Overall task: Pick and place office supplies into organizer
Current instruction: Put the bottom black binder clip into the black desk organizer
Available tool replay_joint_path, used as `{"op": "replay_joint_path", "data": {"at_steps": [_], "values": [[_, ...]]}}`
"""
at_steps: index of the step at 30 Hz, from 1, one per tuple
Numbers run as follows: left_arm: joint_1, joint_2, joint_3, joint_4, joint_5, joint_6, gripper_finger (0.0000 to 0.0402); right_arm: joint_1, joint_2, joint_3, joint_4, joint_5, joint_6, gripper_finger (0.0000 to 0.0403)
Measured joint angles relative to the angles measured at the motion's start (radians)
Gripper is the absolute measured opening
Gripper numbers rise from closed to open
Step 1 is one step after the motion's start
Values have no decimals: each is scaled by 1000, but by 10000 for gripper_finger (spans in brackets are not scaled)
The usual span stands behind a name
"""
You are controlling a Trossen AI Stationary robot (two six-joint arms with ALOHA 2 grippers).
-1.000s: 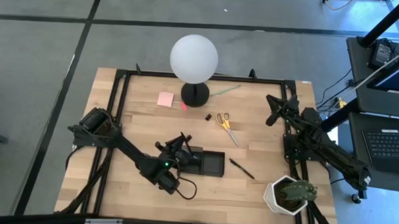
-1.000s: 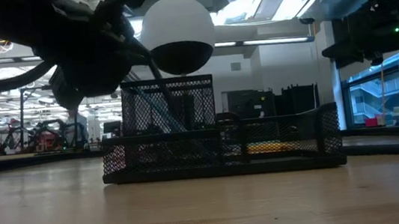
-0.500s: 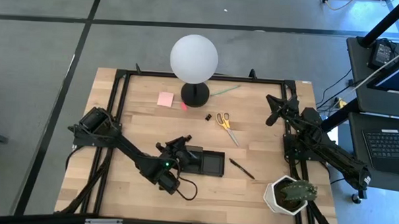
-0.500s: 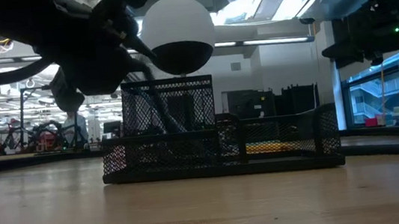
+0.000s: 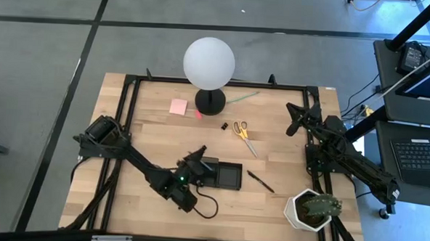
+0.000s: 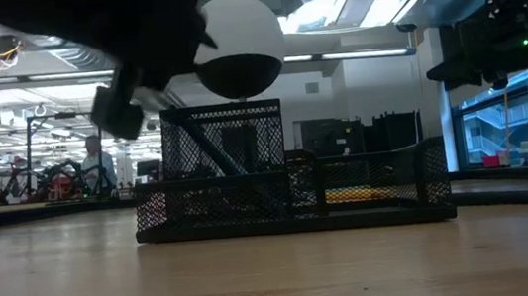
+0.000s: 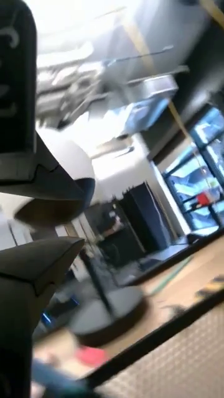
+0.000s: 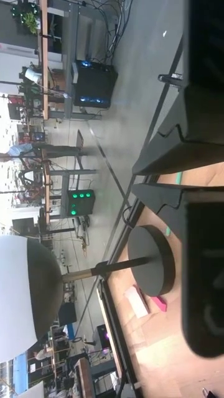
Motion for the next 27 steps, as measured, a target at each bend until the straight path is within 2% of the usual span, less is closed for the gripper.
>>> {"op": "replay_joint_path", "data": {"at_steps": [7, 12, 15, 21, 24, 27], "values": [[-76, -18, 0, 437, 0, -11, 93, 0, 0, 0, 11, 0, -4, 37], [-157, -74, 0, 708, -2, -135, 83, 0, 0, 0, 18, 0, -5, 37], [-199, -121, 0, 788, -2, -277, 78, 0, 0, 0, 18, 0, -7, 37], [-261, -203, 0, 775, 13, -593, 76, 0, 0, 0, 18, 0, -7, 37], [-278, -227, 0, 771, 139, -679, 76, 0, 0, 0, 13, 0, -4, 37], [-278, -252, 0, 732, 362, -759, 76, 0, 0, 0, 13, 0, -3, 37]]}}
